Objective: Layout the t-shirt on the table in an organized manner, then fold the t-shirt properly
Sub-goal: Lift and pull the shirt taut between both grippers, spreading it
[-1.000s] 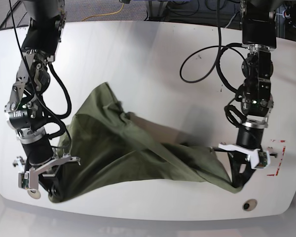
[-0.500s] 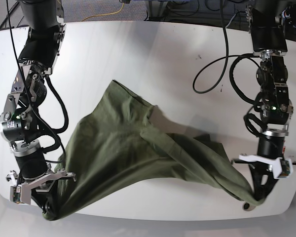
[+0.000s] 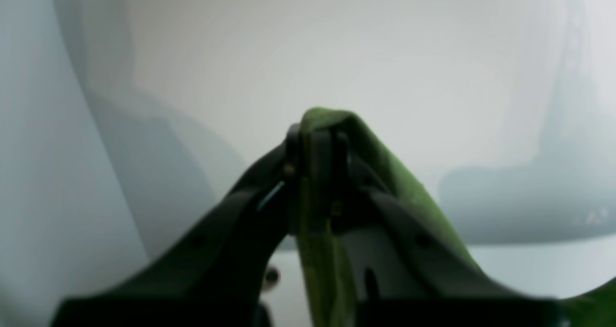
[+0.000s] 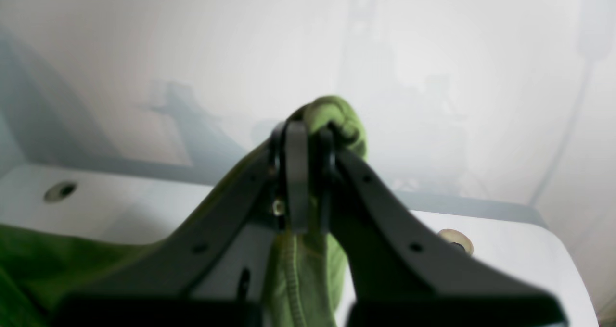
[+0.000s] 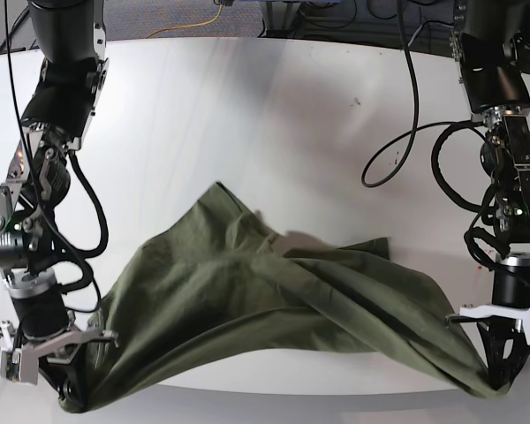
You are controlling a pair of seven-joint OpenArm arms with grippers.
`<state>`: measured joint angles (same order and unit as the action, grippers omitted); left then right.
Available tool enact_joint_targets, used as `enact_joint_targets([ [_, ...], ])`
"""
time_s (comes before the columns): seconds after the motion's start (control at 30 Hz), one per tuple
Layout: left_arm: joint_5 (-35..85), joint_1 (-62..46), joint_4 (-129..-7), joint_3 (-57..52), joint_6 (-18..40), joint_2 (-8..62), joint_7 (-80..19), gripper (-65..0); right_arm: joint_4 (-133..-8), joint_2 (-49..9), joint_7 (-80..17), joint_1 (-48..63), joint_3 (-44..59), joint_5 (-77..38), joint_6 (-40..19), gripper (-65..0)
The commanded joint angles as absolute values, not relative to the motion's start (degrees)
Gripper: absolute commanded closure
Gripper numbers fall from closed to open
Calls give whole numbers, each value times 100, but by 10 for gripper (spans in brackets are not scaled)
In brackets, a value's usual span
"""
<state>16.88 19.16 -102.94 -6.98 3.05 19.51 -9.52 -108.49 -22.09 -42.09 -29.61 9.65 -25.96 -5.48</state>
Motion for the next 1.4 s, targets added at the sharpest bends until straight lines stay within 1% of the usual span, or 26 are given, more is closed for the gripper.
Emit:
enact_joint_targets([
  [0.0, 1727, 2220, -10396, -725, 295, 2018, -848, -1, -10695, -2281, -3978, -3292, 989, -2624, -558, 0],
  [0.13, 1727, 2492, -10378, -725, 295, 2000, -998, -1, -10369, -2281, -3978, -3565, 989, -2624, -576, 0],
  [0.37, 1719, 3160, -10281, -725, 295, 1991, -1534, -1, -9552, -2343, -3952, -4092, 980, -2624, -593, 0],
  [0.57, 1727, 3679, -10018, -725, 295, 1991, -1675, -1, -8831, -2387, -3943, -4840, 980, -2624, -602, 0],
  [0.67, 1727, 3899, -9982, -725, 295, 1991, -1684, -1, -8752, -2536, -3952, -5051, 980, -2624, -602, 0],
  [0.8, 1727, 4040, -9982, -725, 295, 1991, -1692, -1, -8752, -2571, -4004, -5086, 980, -2642, -602, 0],
  [0.97, 1719, 3960, -9965, -725, 295, 2000, -1736, -1, -8760, -2580, -4453, -4989, 980, -2651, -602, 0],
  [1.17, 1727, 3398, -10009, -734, 295, 2000, -2167, -1, -9121, -2589, -4708, -4171, 1015, -2659, -602, 0],
  [1.37, 1736, 2668, -10009, -752, 295, 1991, -2202, -1, -9640, -2580, -4752, -3169, 1033, -2668, -576, 0],
])
